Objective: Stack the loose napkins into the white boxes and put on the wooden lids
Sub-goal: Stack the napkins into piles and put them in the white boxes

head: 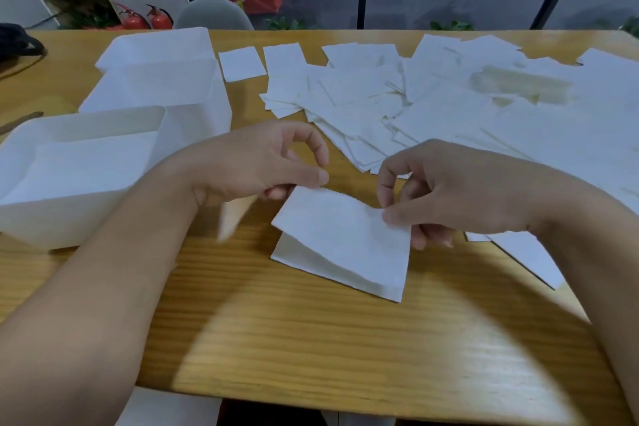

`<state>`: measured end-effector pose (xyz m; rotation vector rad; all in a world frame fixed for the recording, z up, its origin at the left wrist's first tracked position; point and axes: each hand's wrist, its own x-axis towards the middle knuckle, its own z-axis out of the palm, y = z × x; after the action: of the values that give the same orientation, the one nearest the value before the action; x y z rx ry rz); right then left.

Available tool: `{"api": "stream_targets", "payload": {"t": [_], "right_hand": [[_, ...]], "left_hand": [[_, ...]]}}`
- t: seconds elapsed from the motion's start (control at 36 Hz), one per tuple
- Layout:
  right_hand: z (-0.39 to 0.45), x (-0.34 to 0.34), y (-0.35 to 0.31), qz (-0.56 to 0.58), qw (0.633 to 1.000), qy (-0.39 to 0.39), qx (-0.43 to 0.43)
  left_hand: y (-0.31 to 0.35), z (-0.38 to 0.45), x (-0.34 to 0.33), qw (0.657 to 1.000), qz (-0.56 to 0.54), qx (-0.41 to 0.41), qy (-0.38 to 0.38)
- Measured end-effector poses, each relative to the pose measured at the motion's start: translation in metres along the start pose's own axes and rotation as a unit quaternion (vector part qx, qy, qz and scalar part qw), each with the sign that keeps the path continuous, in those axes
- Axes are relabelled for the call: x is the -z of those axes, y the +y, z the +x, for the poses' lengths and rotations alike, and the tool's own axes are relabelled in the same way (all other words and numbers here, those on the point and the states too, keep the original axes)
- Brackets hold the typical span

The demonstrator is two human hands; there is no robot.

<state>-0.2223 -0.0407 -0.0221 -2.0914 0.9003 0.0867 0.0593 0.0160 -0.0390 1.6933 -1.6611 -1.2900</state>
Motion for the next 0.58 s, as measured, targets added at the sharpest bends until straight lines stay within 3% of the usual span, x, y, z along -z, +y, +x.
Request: {"api": "stream_targets", "payload": {"t": [0.14,0.28,0.58], "right_hand": [[-0.002,0.006,0.003,0.039,0.999,-0.007,0.004],[0.007,-0.010,0.004,-0.003,0.999,-0.043,-0.010],[0.013,-0.014,0.009,-0.086,0.996,0.009,0.010]], "left_hand": [[0.000,-0.003,0.004,1.000,0.024,0.006,-0.001],[0.002,-0.003,0.000,0.988,0.143,0.043,-0.031],[-0.004,0.000,-0.001,0.983,0.182,0.000,-0.001]]}}
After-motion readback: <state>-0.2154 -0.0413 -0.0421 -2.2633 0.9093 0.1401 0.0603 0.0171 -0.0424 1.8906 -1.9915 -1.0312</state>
